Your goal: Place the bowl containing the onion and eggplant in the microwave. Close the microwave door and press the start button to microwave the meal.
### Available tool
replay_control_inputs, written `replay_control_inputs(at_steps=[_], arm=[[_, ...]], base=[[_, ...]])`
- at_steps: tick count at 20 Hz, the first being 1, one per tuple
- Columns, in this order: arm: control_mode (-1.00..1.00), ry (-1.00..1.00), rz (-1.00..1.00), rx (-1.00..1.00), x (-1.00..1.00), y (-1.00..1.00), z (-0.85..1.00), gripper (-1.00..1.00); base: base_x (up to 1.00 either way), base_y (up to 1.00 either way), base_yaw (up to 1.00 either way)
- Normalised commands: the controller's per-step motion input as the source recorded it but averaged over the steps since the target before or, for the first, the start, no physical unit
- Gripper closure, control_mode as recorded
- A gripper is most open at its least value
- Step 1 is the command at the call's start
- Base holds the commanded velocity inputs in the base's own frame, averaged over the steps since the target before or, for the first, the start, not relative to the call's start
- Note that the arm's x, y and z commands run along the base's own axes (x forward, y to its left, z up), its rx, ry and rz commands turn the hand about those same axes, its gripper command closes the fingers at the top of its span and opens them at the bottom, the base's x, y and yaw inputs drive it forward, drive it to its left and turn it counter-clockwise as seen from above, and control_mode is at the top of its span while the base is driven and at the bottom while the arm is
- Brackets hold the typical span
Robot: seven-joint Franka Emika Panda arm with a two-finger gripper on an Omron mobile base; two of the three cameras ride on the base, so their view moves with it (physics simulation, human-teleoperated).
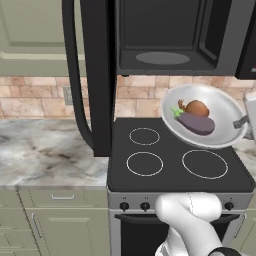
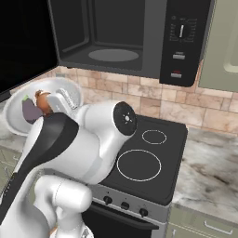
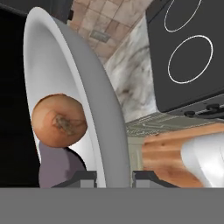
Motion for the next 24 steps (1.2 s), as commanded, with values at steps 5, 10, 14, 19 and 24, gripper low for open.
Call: replay_control_inputs(at_steps=[5, 10, 14, 19, 24], arm=[[-1.0, 0.0, -0.29, 0.0, 0.08, 0.0, 0.39, 1.0], [-1.0, 0.0, -0.46, 0.0, 0.09, 0.1, 0.29, 1.0], [-1.0, 0.0, -0.4, 0.07, 0.2, 0.0, 0.24, 1.0], [-1.0, 0.01, -0.18, 0.21, 0.18, -0.06, 0.33, 1.0], [-1.0, 0.03, -0.05, 0.25, 0.28, -0.06, 0.42, 1.0]], base=[[0.0, 0.0, 0.0], [0.0, 0.0, 0.0], [0.0, 0.0, 0.0], [0.0, 0.0, 0.0], [0.0, 0.0, 0.0]])
